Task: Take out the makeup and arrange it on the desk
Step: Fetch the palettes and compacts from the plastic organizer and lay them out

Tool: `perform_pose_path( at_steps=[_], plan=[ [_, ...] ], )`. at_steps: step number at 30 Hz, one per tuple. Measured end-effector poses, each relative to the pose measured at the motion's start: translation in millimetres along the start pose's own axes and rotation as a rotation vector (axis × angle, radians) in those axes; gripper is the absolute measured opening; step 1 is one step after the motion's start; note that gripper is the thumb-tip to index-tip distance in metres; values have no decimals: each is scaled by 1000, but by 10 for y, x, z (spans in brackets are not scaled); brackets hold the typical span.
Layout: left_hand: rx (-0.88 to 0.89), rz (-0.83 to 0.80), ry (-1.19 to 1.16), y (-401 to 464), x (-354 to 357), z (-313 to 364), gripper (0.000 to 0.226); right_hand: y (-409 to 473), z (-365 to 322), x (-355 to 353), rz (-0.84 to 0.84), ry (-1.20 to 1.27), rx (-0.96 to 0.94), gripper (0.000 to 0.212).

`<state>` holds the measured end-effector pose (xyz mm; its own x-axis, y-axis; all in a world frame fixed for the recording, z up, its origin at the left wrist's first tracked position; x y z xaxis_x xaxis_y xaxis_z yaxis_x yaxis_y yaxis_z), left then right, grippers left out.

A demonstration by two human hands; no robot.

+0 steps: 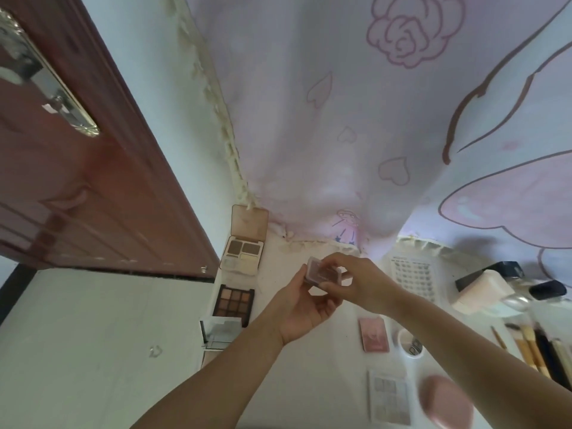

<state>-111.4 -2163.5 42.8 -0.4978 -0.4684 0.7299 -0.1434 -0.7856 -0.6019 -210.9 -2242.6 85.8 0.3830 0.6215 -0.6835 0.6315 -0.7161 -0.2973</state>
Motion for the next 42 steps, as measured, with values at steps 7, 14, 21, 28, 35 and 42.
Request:
perform_pose_path(
  at_steps=[7, 14, 21, 28, 35, 42],
  plan=[
    [33, -27, -109, -30, 69, 44, 42, 140, -85, -48, -28, -62, -57, 26],
    [77, 12, -10, 21, 75, 95, 47, 227, -142, -84, -98, -96, -105, 33],
    [165, -16, 128, 7, 151, 204, 38, 269, -254, -183, -68, 74, -85, 22],
    [88, -26, 160, -58, 168, 127, 47, 188, -225, -309, -26, 170, -47, 22],
    [33, -106, 37, -121, 194, 69, 53, 272, -245, -533, -123, 550, 76, 29],
    [42, 63, -53, -64, -65, 80, 48, 408, 224, -182, -120, 692, 337, 7]
  ],
)
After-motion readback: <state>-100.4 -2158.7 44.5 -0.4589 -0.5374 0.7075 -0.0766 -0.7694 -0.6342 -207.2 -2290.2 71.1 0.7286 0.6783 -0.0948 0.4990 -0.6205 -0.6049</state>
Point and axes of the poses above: each hand's wrist, its own y-axis towards the middle knuckle, its own x-axis out of the palm, z = x × y, the point moved 4 cm from there along y, towards the middle knuckle, and after that the axes turned 8 degrees about x, right-handed, at the moved point
